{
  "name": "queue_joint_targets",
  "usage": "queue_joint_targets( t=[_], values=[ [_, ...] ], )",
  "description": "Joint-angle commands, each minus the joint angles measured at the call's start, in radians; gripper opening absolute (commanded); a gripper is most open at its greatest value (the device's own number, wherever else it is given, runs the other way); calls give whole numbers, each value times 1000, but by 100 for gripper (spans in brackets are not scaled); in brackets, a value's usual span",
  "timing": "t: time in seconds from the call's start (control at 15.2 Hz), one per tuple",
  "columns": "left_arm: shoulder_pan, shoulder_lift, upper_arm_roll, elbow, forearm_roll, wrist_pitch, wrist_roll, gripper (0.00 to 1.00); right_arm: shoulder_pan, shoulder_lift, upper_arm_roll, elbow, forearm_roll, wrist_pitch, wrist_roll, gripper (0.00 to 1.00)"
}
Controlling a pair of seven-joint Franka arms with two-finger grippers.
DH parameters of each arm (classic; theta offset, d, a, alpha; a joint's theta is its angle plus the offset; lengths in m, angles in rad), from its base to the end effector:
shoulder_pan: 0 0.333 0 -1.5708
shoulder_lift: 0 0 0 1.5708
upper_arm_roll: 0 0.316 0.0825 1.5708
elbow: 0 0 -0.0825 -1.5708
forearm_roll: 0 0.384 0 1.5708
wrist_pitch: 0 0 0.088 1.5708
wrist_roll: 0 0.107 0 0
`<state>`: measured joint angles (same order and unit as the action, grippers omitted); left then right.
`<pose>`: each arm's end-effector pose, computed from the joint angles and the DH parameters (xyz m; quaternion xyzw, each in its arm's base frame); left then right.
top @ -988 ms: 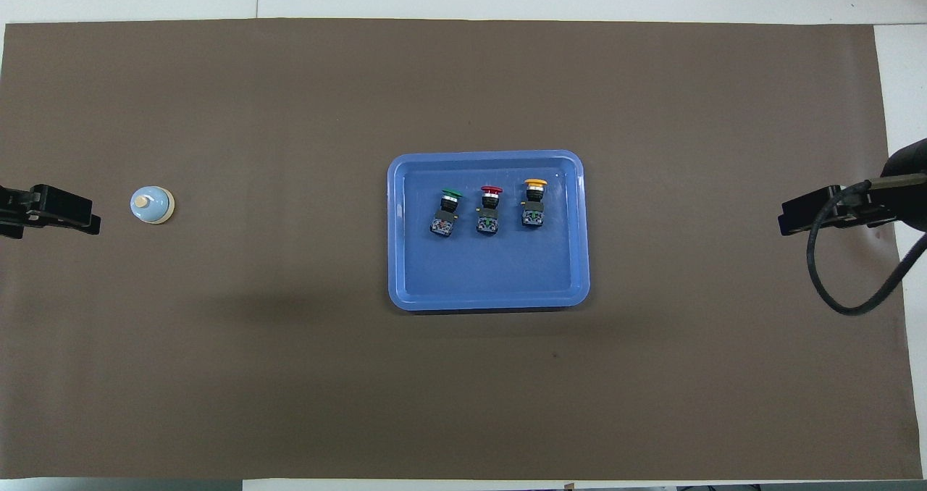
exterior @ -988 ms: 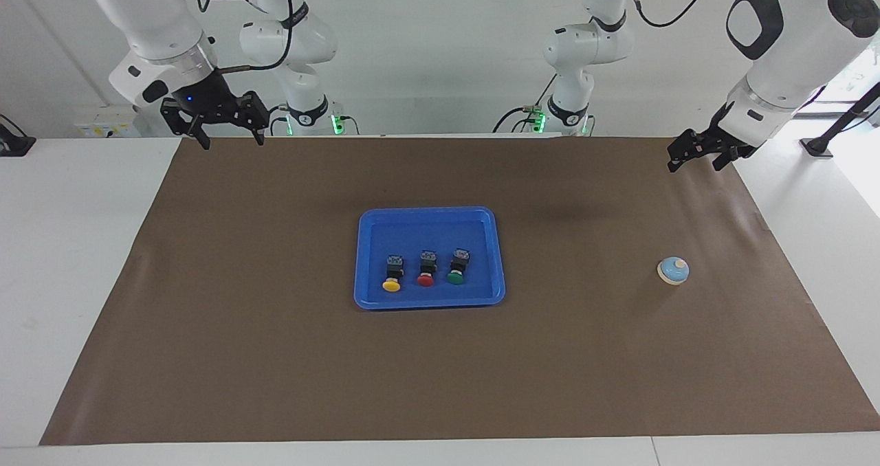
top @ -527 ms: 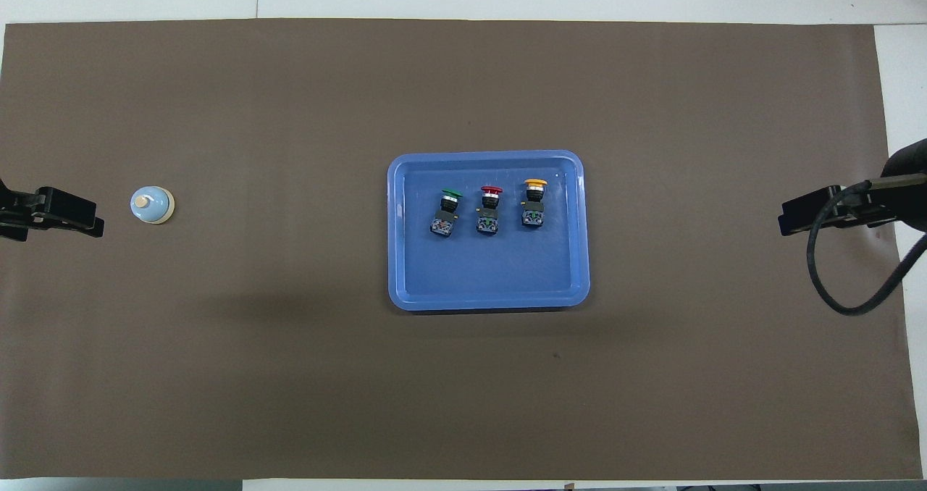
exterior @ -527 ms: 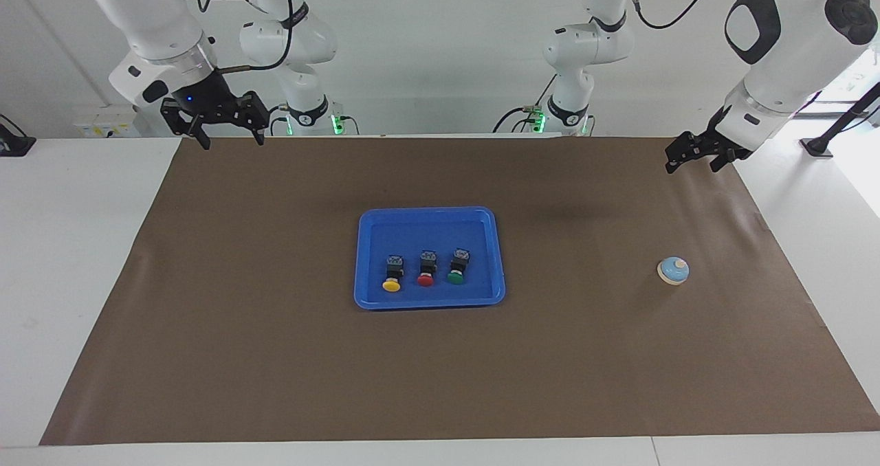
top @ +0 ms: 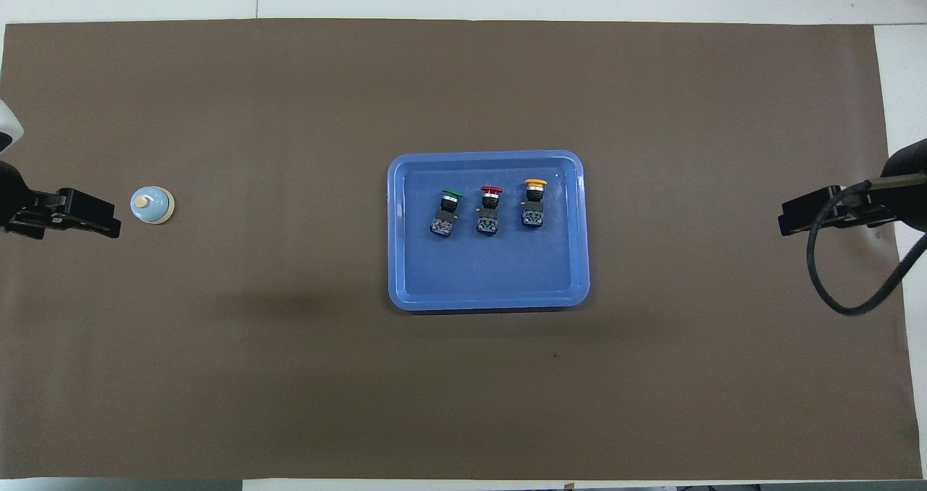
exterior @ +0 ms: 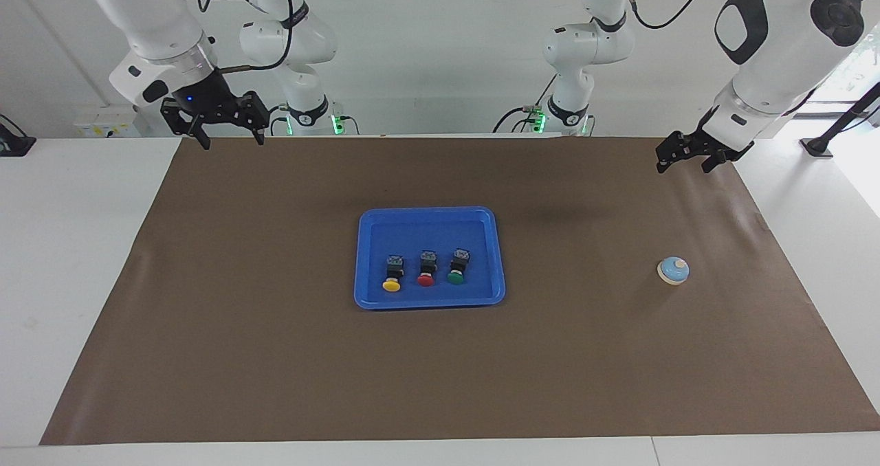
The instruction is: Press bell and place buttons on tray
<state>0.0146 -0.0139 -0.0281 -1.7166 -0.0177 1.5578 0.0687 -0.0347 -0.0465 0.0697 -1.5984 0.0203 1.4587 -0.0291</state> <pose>0.5412 -0.0093 0.5628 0.9965 -0.0404 -0.0721 0.0106 0.5274 0.0217 0.6275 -0.9983 -0.0326 0.0467 0.0084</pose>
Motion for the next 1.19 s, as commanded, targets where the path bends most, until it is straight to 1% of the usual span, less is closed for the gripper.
queue_joint_targets(
  t=[0.0, 0.26, 0.33, 0.79, 1.12],
  values=[
    [-31, -3, 23, 6, 4, -28, -10, 100, -24, -3, 13, -2, 7, -11, -26, 100],
    [-33, 6, 22, 41, 1, -44, -13, 100, -24, -3, 13, -2, 7, -9, -25, 100],
    [-53, 9, 26, 55, 1, -57, -13, 100, -24, -3, 13, -2, 7, -11, -26, 100],
    [-51, 3, 30, 51, 5, -51, -17, 100, -24, -3, 13, -2, 7, -11, -26, 100],
    [-44, -17, 30, 16, 7, -45, -3, 100, -24, -3, 13, -2, 7, -11, -26, 100]
  ],
)
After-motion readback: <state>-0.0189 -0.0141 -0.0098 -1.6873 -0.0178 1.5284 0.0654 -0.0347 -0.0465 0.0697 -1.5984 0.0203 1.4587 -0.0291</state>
